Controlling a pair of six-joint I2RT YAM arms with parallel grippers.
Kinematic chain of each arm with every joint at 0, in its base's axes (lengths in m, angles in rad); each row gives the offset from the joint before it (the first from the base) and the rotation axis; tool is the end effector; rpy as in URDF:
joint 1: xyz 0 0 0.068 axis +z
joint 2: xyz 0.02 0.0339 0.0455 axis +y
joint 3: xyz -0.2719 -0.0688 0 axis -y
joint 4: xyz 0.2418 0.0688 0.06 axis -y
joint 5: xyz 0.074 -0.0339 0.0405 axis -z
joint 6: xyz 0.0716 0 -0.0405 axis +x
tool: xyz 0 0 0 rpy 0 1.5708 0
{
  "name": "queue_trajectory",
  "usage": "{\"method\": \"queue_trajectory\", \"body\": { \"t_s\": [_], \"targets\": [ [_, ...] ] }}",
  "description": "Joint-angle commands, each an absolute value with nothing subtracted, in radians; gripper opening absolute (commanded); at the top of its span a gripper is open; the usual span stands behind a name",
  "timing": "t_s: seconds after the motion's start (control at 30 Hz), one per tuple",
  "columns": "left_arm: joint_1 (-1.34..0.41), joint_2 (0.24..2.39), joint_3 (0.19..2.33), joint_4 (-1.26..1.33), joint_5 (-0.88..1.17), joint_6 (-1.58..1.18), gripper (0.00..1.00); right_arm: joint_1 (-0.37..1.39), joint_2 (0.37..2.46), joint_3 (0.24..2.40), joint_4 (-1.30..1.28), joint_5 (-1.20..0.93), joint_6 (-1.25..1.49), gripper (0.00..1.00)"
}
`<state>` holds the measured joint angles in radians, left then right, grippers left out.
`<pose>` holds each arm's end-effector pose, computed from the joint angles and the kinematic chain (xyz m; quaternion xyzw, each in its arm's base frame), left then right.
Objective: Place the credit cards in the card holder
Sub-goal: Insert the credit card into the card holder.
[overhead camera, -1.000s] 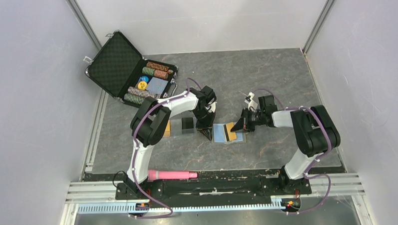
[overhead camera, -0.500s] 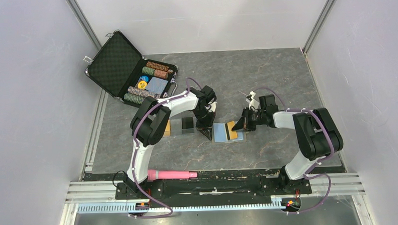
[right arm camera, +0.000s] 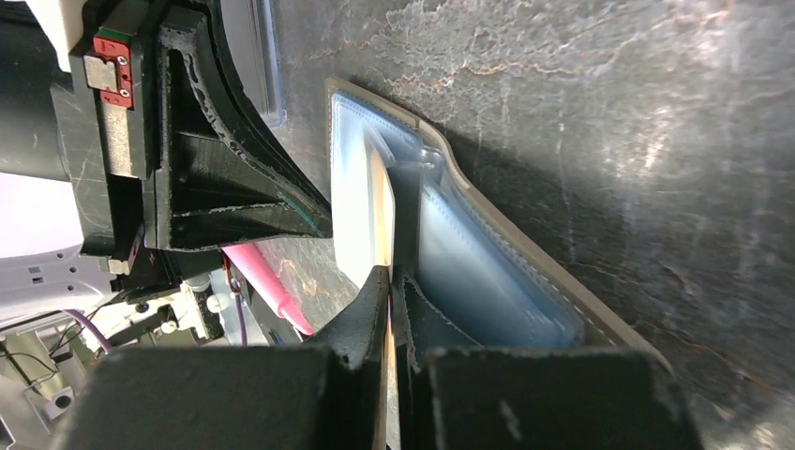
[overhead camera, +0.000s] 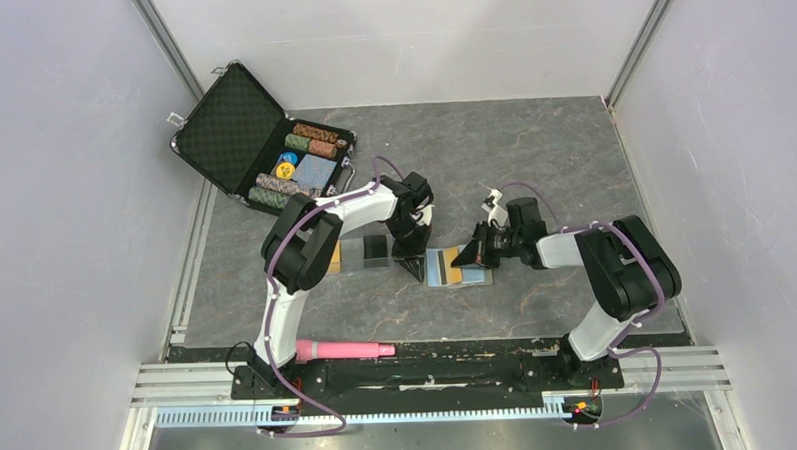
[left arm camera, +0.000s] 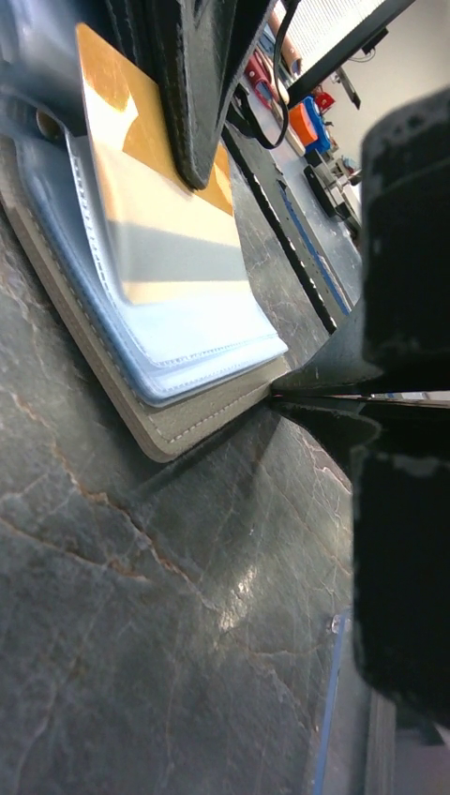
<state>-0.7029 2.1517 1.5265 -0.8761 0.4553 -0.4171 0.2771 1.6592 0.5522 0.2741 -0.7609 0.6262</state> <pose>0.2925 -0.2891 0.1100 -0.1464 -0.9626 0.2091 0.0911 0.2659 0.1270 0.1018 0.0185 0.8761 0.4578 0.1501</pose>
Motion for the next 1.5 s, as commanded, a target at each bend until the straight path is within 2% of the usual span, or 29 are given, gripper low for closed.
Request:
{"method": "queue_trajectory", "body": {
  "t_s": [0.0,0.07,0.13,0.3,0.7,0.87,1.03,1.1,1.17,1.23,1.37,1.47],
  "targets": [
    [-0.715,2.203,1.529,-0.855,0.41,-0.354,0.02,0.33,1.686,0.56,0.288,-0.719,0.657,0.0],
    [-0.715,2.203,1.528,-0.855,0.408,-0.354,0.02,0.344,1.692,0.562,0.309,-0.712,0.681,0.0],
    [-0.716,2.201,1.528,-0.855,0.407,-0.354,0.02,0.356,1.709,0.576,0.312,-0.721,0.697,0.08],
    [-0.715,2.2,1.529,-0.854,0.405,-0.356,0.02,0.374,1.713,0.618,0.253,-0.711,0.679,0.12],
    [-0.715,2.198,1.536,-0.855,0.403,-0.357,0.02,0.377,1.641,0.681,0.002,-0.632,0.557,0.53],
    [-0.715,2.194,1.537,-0.855,0.406,-0.359,0.02,0.377,1.639,0.69,-0.026,-0.63,0.547,0.62],
    [-0.716,2.191,1.545,-0.854,0.414,-0.36,0.02,0.387,1.658,0.692,-0.008,-0.647,0.556,0.6],
    [-0.716,2.191,1.553,-0.854,0.422,-0.36,0.02,0.396,1.669,0.692,0.027,-0.665,0.572,0.54],
    [-0.718,2.192,1.562,-0.854,0.429,-0.361,0.02,0.404,1.677,0.688,0.06,-0.689,0.597,0.42],
    [-0.721,2.194,1.571,-0.854,0.436,-0.362,0.02,0.408,1.683,0.677,0.095,-0.711,0.621,0.35],
    [-0.725,2.195,1.583,-0.854,0.439,-0.362,0.02,0.41,1.694,0.673,0.11,-0.729,0.632,0.27],
    [-0.724,2.18,1.579,-0.856,0.421,-0.36,0.03,0.411,1.688,0.69,0.062,-0.706,0.603,0.28]
  ]
}}
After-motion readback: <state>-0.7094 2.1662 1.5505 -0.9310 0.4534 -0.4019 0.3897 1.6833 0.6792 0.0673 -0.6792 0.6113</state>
